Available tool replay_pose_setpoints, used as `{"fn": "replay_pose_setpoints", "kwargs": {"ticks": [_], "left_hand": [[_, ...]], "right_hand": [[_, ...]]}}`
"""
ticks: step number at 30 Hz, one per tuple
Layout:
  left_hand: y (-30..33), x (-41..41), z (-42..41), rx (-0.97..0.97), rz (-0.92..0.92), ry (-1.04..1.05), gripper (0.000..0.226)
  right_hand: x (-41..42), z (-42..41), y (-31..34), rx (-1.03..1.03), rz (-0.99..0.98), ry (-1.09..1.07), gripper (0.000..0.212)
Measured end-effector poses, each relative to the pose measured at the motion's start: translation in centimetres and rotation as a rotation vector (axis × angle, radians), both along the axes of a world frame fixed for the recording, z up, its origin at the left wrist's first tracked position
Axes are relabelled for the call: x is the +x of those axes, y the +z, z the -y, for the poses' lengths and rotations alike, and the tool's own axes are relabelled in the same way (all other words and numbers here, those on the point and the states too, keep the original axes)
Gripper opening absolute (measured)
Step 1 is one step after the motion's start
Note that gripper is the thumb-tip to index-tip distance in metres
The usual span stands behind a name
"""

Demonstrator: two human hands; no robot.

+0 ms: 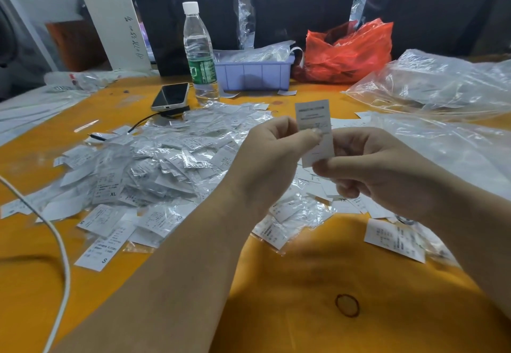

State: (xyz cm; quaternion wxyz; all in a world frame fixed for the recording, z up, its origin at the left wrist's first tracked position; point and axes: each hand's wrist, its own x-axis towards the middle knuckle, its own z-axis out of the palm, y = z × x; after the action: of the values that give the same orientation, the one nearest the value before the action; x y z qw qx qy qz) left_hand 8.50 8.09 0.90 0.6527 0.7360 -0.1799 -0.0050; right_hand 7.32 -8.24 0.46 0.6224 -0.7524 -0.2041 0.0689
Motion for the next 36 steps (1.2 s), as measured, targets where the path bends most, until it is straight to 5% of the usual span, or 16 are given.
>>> {"fn": "replay_pose_setpoints", "kwargs": {"ticks": [6,8,10,31,36], "left_hand": [[0.36,0.49,-0.65,-0.086,-0.046,0.174,0.017],[0.31,0.66,-0.72,-0.118,-0.054,0.204,0.017],[0.24,0.78,-0.72,-0.134,-0.053,0.214,0.015],[0.1,0.49,-0.48,-0.063,0.092,0.144,0.012],[-0.07,0.66,-0.49,-0.056,0.118,0.148,0.01]], "right_hand": [[-0.07,0.1,0.35,0.265,-0.208,0.046,0.04],[-0.22,-0.03,0.44,0.291,-0.19,0.039,0.024],[-0.24,-0.09,0.38,0.259,-0.166,0.003,0.013],[0.02,-0.07,0.18,0.129,-0.078,-0.129,0.036],[0.06,0.02,0.01,0.071,0.006,-0.164,0.024]]}}
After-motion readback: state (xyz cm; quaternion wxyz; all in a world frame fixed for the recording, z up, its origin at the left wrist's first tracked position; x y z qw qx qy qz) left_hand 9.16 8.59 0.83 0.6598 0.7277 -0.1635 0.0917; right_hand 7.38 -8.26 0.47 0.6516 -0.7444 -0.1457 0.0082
